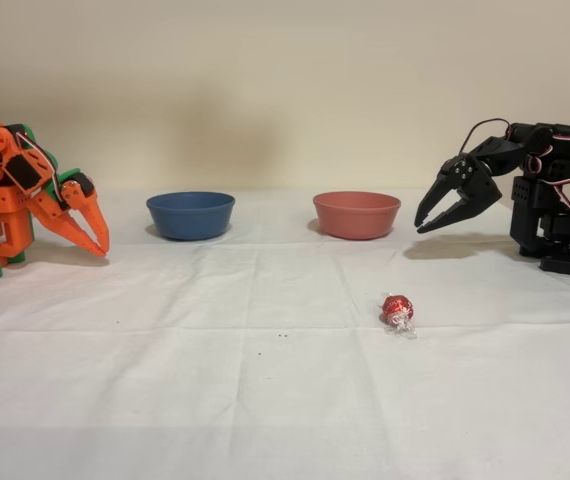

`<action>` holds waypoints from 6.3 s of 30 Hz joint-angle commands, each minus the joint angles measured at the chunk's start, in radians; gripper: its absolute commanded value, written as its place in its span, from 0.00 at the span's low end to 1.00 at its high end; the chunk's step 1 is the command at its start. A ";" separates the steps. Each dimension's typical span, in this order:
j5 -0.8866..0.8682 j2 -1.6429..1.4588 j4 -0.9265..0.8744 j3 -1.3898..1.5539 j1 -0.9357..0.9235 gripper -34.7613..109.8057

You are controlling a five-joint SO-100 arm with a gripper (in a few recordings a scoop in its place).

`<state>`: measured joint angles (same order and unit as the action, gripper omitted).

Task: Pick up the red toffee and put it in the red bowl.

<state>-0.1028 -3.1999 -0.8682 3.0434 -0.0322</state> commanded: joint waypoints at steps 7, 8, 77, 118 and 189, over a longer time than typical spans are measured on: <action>-0.008 -0.017 -0.017 0.020 -0.005 0.25; -0.008 -0.017 -0.017 0.020 -0.005 0.25; -0.006 -0.017 -0.017 0.020 -0.005 0.25; 0.067 0.683 -0.247 -0.982 0.202 0.24; 0.132 1.830 0.095 -1.499 0.621 0.42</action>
<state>0.0092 -1.3376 -0.7931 1.5447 0.6029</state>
